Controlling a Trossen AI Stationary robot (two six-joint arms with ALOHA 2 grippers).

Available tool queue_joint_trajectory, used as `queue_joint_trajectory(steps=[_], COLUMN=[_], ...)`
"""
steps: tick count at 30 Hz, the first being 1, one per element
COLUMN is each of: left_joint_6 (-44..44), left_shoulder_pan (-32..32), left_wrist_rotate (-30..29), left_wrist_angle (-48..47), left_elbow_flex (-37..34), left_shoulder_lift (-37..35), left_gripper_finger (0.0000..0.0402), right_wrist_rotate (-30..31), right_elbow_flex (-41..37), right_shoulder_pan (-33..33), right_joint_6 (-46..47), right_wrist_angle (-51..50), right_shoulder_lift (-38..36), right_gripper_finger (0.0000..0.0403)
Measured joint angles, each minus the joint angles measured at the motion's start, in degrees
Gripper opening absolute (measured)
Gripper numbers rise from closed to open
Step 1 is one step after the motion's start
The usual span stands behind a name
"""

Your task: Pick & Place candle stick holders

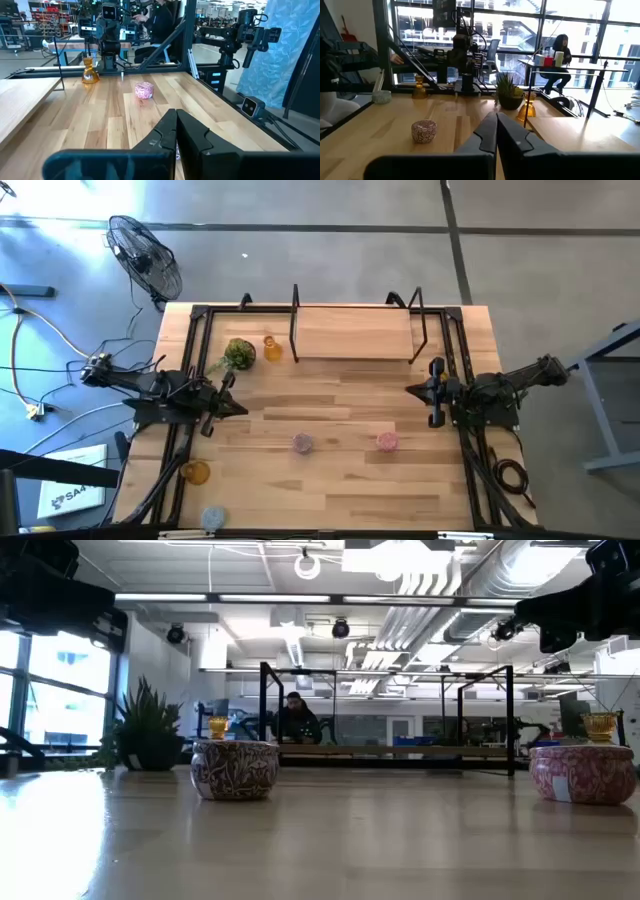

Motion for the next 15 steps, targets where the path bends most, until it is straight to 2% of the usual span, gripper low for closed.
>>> queue_joint_trajectory(steps=[15], left_joint_6=[0.0], left_shoulder_pan=[0.0], left_wrist_rotate=[0.0], left_wrist_angle=[0.0], left_elbow_flex=[0.0], left_shoulder_lift=[0.0], left_gripper_finger=[0.0001], right_wrist_rotate=[0.0], right_elbow_flex=[0.0], right_shoulder_pan=[0.0], right_joint_6=[0.0], right_wrist_angle=[0.0], right_shoulder_lift=[0.0], right_gripper_finger=[0.0001])
